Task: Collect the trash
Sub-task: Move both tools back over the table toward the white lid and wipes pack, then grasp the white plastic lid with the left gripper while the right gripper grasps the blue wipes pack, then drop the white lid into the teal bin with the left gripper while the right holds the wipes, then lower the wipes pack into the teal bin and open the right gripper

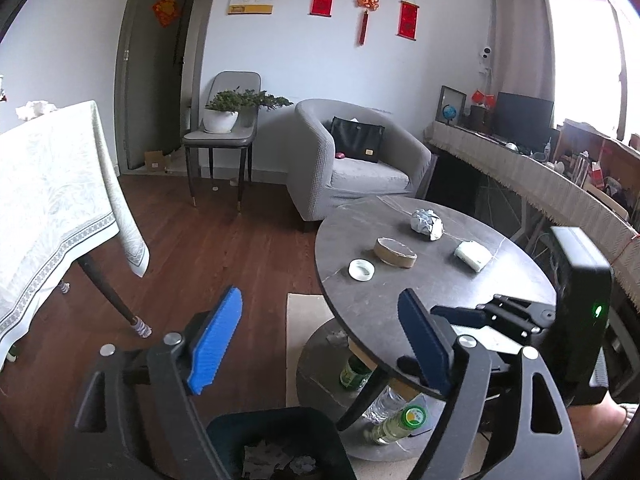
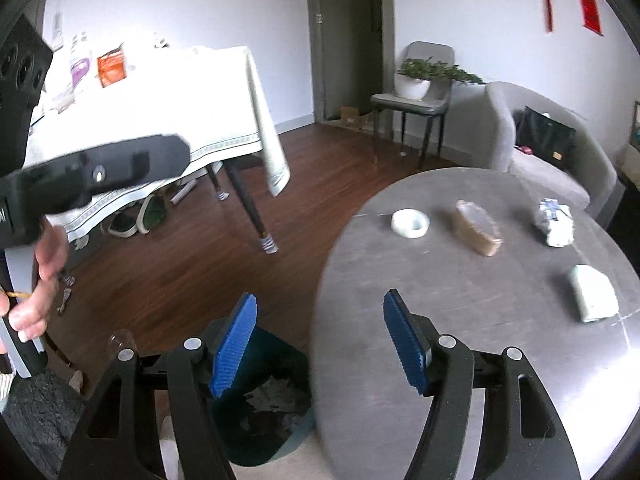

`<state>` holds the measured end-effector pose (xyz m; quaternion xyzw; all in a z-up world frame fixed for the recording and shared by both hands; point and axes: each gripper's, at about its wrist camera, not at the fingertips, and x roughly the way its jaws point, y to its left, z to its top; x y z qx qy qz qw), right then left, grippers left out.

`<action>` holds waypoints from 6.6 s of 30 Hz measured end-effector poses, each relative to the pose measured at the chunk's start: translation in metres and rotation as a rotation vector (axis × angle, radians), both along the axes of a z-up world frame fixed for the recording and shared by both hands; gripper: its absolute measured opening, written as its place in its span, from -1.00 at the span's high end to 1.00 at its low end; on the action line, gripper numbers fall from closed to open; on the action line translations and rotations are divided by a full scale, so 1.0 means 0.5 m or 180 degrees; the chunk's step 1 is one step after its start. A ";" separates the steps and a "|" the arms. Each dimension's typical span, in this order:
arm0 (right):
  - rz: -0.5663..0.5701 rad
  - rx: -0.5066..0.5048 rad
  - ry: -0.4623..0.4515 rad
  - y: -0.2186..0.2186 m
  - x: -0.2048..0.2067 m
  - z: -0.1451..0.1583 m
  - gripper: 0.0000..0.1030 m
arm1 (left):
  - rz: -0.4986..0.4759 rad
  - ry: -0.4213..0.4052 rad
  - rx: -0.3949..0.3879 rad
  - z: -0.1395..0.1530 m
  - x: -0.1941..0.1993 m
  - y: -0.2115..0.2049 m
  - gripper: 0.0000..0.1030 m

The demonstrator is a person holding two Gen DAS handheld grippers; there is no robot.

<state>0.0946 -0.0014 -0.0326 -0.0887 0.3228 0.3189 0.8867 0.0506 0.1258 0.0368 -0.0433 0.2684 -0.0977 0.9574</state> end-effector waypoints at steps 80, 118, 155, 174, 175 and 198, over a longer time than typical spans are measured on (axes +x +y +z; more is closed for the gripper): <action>-0.1309 -0.0593 0.0506 -0.359 0.316 -0.054 -0.82 | -0.0368 0.0509 -0.0006 -0.118 0.282 -0.114 0.36; -0.0770 -0.0055 0.0074 -0.150 0.158 0.007 -0.44 | 0.0106 0.0716 0.0113 -0.119 0.113 -0.001 0.36; -0.0028 0.0135 0.0085 0.103 0.041 0.006 -0.44 | -0.0020 0.1831 0.0233 -0.272 0.014 0.098 0.07; 0.0222 -0.0169 0.0386 0.242 0.041 -0.078 -0.43 | 0.0359 0.1000 -0.0027 -0.149 -0.035 0.221 -0.38; 0.0234 -0.0189 0.0409 0.249 0.042 -0.084 -0.43 | 0.0364 0.0955 -0.0036 -0.143 -0.038 0.224 -0.39; 0.0388 -0.0957 0.0996 0.310 0.032 -0.290 -0.45 | 0.0408 0.0213 -0.0119 -0.038 -0.086 0.229 0.06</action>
